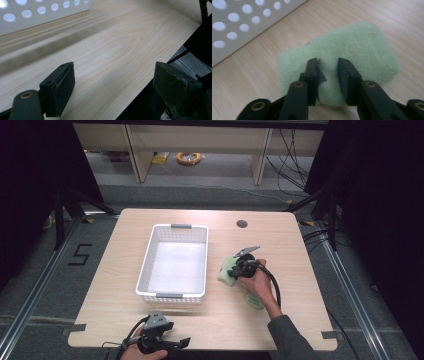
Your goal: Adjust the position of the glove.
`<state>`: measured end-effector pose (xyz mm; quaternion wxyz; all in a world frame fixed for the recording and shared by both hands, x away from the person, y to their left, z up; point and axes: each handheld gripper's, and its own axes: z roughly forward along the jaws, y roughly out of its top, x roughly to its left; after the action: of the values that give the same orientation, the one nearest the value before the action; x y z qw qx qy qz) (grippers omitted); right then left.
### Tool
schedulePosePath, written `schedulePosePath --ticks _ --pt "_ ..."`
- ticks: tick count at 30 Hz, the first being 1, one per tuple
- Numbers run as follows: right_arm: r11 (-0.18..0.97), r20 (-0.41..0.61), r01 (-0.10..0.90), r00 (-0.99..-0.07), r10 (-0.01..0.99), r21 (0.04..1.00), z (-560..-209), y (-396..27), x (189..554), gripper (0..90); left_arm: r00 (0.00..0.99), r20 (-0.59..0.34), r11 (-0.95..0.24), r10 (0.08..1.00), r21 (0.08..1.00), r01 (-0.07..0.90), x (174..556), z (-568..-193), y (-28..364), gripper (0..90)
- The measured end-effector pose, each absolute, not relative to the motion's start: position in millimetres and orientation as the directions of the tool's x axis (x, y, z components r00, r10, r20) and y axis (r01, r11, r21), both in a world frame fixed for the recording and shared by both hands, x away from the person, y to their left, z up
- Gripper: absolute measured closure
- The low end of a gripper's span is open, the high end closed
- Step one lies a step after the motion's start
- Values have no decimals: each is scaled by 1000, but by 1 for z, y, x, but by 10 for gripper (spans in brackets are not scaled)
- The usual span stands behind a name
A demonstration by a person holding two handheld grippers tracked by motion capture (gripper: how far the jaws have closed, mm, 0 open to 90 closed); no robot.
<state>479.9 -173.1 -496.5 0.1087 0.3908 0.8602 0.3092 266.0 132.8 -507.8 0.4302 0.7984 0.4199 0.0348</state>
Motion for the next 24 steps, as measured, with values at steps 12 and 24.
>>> schedulePosePath --ticks 12,24 --pt "468 51 559 -677 734 685 -482 -177 467 862 646 -312 -270 697 720 639 265 -507 133 173" --pt "418 91 472 -740 667 776 -434 -180 403 862 640 -310 -261 703 724 638 265 -507 134 173"
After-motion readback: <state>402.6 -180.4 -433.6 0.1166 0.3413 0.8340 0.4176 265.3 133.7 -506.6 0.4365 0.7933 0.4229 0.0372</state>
